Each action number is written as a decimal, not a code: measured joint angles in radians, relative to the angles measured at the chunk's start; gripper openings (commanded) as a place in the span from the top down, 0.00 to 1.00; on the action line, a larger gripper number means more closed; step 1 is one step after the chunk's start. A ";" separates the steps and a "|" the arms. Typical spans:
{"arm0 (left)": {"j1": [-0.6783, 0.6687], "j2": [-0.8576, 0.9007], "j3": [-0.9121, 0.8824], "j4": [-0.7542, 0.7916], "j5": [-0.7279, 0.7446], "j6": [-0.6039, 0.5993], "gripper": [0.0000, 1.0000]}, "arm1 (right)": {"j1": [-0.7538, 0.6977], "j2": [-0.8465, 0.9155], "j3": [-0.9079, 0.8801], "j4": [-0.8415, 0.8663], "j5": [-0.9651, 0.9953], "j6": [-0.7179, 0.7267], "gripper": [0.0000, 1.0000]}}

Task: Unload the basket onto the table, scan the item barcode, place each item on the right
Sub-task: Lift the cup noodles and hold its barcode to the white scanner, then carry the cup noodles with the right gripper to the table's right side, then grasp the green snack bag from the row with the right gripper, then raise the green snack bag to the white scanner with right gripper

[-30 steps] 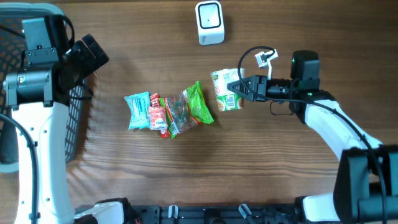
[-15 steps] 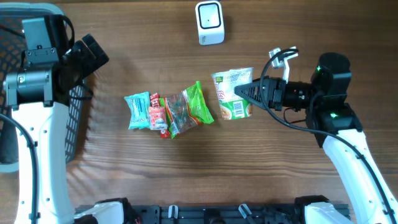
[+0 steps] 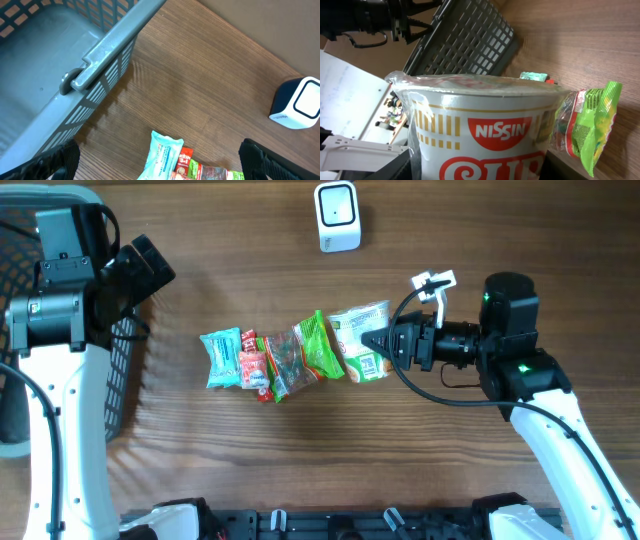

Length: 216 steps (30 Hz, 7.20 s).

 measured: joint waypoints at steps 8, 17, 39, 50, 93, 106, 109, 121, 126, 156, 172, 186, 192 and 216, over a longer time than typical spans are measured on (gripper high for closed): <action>0.000 0.000 0.000 0.000 0.000 0.000 0.00 | 0.000 0.001 0.123 -0.146 0.098 -0.011 0.45; 0.000 0.000 0.000 0.000 0.000 0.000 0.00 | 0.001 0.150 0.562 -0.457 0.409 -0.163 0.47; 0.000 0.000 0.000 0.003 0.000 0.000 0.00 | 0.449 0.904 0.858 0.486 1.840 -1.021 0.52; 0.000 0.000 0.000 0.001 0.000 0.000 0.00 | 0.423 1.151 0.861 0.791 1.830 -1.365 0.51; 0.000 0.000 0.000 0.001 0.000 0.003 0.00 | 0.022 0.854 0.556 0.062 1.043 0.363 0.02; 0.000 0.000 0.000 0.000 0.000 0.003 0.00 | -0.035 0.887 0.565 -0.105 1.096 0.299 0.31; 0.000 0.000 0.000 0.000 0.000 0.003 0.00 | -0.110 0.820 0.557 -0.277 1.099 0.201 0.30; 0.000 0.000 0.000 0.000 0.000 0.003 0.00 | -0.318 0.680 0.552 -0.750 1.199 -0.213 0.00; 0.000 0.000 0.000 -0.001 0.000 0.003 0.00 | -0.318 0.684 0.632 -0.924 1.211 -0.226 0.00; 0.000 0.000 0.000 0.000 0.000 0.003 0.00 | 0.457 0.679 0.396 -0.300 0.943 -0.238 0.57; 0.000 0.000 0.000 0.000 0.000 0.003 0.00 | 0.177 0.472 0.395 -0.583 0.998 -0.306 0.00; 0.000 0.000 0.000 0.000 0.000 0.003 0.00 | 0.172 0.713 0.389 -0.473 1.009 -0.285 0.07; 0.000 0.000 0.000 0.000 0.000 0.003 0.00 | 0.167 0.746 0.389 -0.443 0.879 -0.261 0.90; 0.000 0.000 0.000 0.000 0.000 0.003 0.00 | 0.066 -0.106 0.322 -0.465 0.444 -0.207 0.96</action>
